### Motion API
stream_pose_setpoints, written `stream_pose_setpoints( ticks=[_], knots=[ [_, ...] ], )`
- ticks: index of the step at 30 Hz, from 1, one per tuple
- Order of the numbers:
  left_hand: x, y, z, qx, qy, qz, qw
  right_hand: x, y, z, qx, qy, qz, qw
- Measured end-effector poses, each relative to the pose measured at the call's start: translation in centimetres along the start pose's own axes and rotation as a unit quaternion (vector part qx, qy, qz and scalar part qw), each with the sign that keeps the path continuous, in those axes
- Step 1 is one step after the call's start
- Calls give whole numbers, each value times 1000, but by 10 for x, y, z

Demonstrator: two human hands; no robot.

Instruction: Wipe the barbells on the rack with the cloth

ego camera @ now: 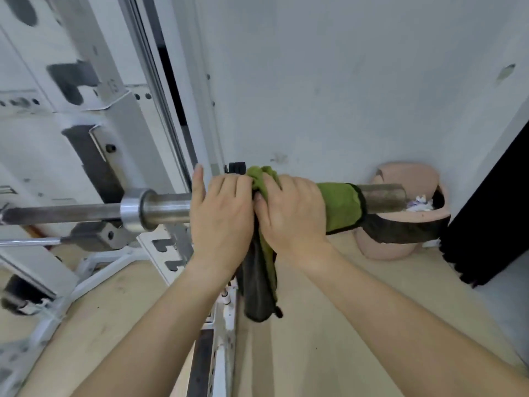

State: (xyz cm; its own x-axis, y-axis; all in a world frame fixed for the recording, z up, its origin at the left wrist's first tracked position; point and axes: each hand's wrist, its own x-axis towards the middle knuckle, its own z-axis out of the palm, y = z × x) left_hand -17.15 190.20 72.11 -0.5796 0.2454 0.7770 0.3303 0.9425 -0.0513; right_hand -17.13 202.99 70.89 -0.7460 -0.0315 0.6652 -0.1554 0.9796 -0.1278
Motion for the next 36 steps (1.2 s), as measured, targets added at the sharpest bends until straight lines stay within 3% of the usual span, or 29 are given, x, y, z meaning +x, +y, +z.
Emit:
stream_pose_setpoints(
  ticks=[5, 9, 14, 19, 24, 26, 27, 28, 30, 33, 36],
  knots=[
    [-25, -85, -20, 118, 18, -58, 991, 19, -98, 20, 27, -29, -68, 997],
    [-29, -100, -21, 141, 20, -78, 987, 19, -109, 24, 17, -38, -112, 993],
    [-18, -42, -3, 25, 9, -60, 998, 0, -40, 11, 12, 2, -109, 994],
    [15, 53, 17, -39, 3, 33, 999, -22, 63, -14, -25, 30, -44, 998],
    [40, 128, 31, -110, -34, 102, 988, -39, 138, -38, -15, 39, 56, 998],
    [49, 152, 31, -138, -69, 122, 980, -49, 155, -35, 65, 61, 138, 986],
    [53, 162, 29, -153, -90, 126, 976, -53, 156, -32, 168, 77, 188, 965],
    [58, 169, 26, -164, -113, 128, 971, -55, 152, -29, 314, 96, 237, 914],
    [69, 174, 21, -175, -170, 145, 959, -53, 133, -23, 550, 146, 310, 762],
    [77, 152, 12, -217, -236, 173, 931, -36, 98, -27, 629, 254, 404, 614],
    [68, 117, 3, -238, -182, 109, 948, -21, 83, -30, 642, 305, 497, 498]
  ],
)
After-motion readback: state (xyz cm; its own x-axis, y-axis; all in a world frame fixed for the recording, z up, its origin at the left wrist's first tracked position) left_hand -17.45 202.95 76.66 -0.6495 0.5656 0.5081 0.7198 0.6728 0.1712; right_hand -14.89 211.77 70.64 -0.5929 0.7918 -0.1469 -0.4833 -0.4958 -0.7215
